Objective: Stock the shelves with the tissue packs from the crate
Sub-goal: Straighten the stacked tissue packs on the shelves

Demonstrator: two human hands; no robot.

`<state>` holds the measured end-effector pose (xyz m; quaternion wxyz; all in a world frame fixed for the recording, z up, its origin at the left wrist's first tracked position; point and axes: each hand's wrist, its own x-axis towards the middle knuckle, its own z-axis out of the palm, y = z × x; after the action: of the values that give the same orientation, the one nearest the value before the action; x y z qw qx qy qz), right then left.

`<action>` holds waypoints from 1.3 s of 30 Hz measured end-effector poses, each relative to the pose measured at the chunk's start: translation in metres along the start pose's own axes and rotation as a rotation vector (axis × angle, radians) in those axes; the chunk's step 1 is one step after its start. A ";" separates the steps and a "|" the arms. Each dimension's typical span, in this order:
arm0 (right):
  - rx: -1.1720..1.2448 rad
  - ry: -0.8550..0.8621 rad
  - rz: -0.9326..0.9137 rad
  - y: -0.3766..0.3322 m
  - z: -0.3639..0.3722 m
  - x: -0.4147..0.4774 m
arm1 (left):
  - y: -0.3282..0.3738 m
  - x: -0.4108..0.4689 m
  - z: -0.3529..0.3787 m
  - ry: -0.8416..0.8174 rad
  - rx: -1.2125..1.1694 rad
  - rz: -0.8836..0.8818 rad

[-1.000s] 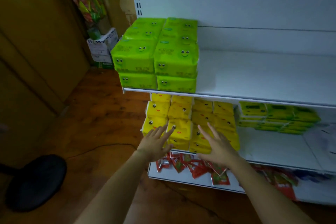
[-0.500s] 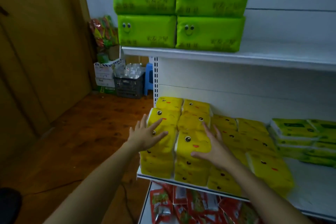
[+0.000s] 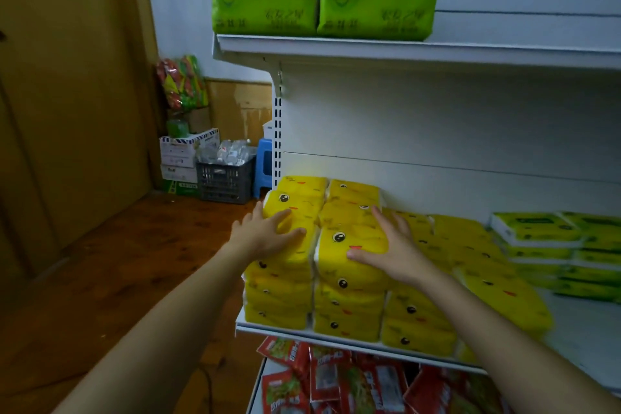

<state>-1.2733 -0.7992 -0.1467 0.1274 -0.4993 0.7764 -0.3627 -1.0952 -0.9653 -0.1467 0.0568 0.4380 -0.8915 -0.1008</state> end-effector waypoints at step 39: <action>0.218 -0.020 0.189 0.026 0.001 0.106 | 0.014 0.100 -0.010 -0.082 -0.155 -0.096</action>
<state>-1.3400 -0.8860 -0.1476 0.2223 -0.4110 0.7746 -0.4262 -1.1650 -1.0377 -0.1323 0.0493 0.4699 -0.8607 -0.1898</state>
